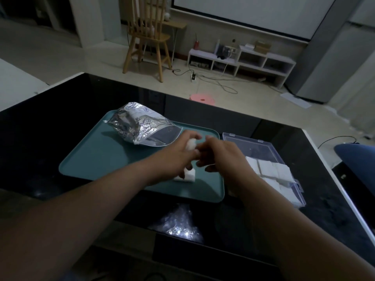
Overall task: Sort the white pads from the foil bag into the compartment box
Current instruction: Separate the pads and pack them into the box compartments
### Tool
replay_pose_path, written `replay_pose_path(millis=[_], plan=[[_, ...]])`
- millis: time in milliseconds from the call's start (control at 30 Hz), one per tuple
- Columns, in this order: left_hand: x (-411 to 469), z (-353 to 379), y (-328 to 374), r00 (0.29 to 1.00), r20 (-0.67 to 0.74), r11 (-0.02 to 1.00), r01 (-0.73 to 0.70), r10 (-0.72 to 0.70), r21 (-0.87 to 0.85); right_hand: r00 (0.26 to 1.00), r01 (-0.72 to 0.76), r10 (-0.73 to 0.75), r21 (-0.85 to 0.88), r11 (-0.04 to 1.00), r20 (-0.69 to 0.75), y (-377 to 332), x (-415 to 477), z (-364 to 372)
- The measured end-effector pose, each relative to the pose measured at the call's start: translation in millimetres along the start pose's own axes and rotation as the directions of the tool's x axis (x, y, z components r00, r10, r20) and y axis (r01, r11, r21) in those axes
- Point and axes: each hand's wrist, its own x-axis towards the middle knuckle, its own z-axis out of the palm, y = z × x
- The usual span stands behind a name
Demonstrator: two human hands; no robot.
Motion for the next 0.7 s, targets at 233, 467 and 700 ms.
replay_pose_path(millis=[233,467,700], plan=[[-5,-25,0,0.944,0.070,0.660,0.278,-0.323,-0.698,0.985,0.171,-0.101,-0.674,0.718,0.142,36,20,2],[-7,-30,-16,0.909,0.045,0.636,0.324,-0.414,-0.701,0.918,0.393,-0.209,-0.840,0.375,0.336,50,26,23],[0,-14,-29,0.860,-0.063,0.681,0.354,-0.506,-0.641,0.913,0.369,-0.294,-0.878,0.306,0.281,48,17,30]])
